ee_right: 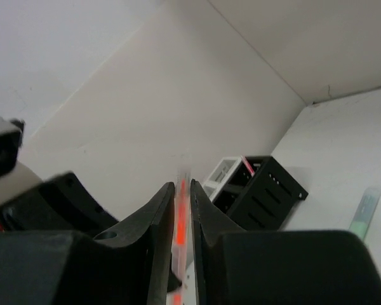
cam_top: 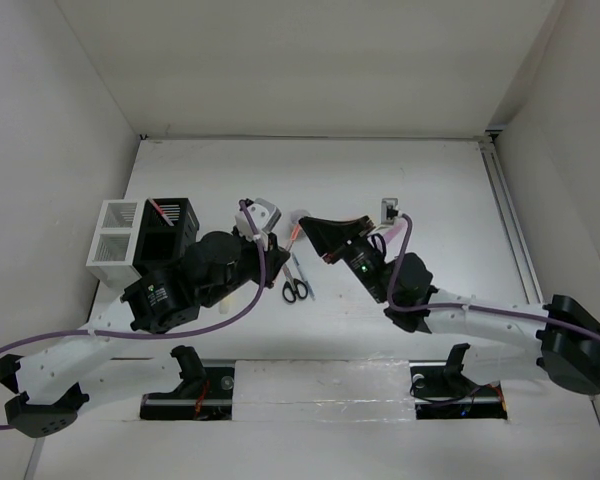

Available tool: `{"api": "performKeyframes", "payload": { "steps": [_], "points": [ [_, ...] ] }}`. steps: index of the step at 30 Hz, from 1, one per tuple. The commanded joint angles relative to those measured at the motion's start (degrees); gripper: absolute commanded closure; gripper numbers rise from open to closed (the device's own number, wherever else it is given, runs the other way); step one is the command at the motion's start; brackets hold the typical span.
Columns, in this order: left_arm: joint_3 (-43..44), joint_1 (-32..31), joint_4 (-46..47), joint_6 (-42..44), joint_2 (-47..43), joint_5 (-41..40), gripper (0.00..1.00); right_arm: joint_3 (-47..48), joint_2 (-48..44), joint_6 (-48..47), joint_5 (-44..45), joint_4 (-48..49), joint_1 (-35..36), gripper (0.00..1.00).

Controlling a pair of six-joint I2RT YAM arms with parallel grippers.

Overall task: Sort the stationery into containers
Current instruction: Close the pen cap on the pen, then place the pen in the storage box.

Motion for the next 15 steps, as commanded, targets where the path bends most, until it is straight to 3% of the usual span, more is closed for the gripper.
{"api": "performKeyframes", "payload": {
  "steps": [1,4,7,15],
  "points": [
    [3.45,0.44,14.2,-0.23,-0.64,-2.3,1.0,-2.06,-0.93,-1.64,-5.12,-5.93,3.15,0.78],
    [3.45,0.44,14.2,-0.24,-0.64,-2.3,1.0,-1.53,-1.99,-2.17,-4.5,-6.46,3.15,0.72],
    [3.45,0.44,14.2,-0.24,-0.64,-2.3,1.0,-1.53,-2.52,-2.17,-3.97,-6.46,2.62,0.59],
    [3.45,0.44,13.68,-1.29,-0.55,-7.3,1.0,-3.81,-7.0,-2.17,-2.13,-7.6,1.57,0.44]
  ]
}}
